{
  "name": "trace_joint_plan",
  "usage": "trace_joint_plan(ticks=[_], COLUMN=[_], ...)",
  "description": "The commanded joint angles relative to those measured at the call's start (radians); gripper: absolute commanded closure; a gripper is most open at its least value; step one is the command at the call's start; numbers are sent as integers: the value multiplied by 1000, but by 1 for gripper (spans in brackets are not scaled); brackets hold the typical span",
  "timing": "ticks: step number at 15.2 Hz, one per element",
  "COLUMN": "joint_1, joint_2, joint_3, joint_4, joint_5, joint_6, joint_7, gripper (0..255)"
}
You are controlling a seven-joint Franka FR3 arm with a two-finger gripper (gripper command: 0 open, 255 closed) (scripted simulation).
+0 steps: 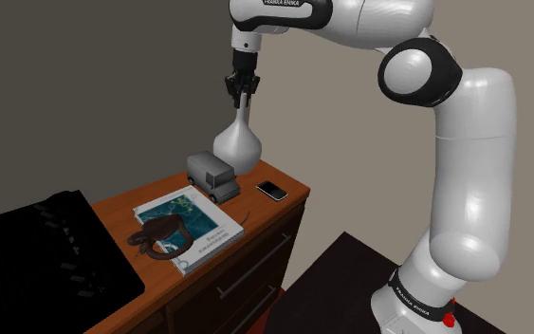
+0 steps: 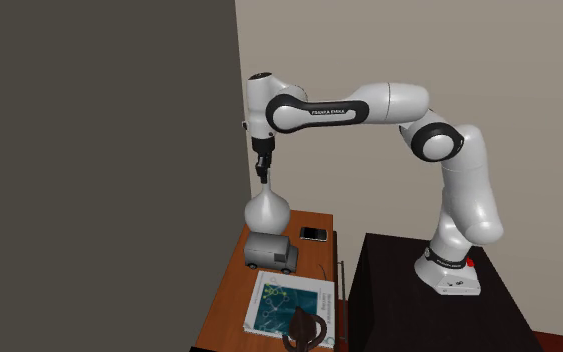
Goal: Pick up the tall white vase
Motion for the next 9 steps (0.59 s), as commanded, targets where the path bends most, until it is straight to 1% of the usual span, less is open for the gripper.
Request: trace_joint_plan(ticks=[1, 9], joint_1=[0, 5], joint_2=[4, 61], joint_3=[0, 0], joint_4=[19, 220], joint_5=[0, -3], joint_6=[-16, -159], joint_7=[0, 0], gripper=[255, 255])
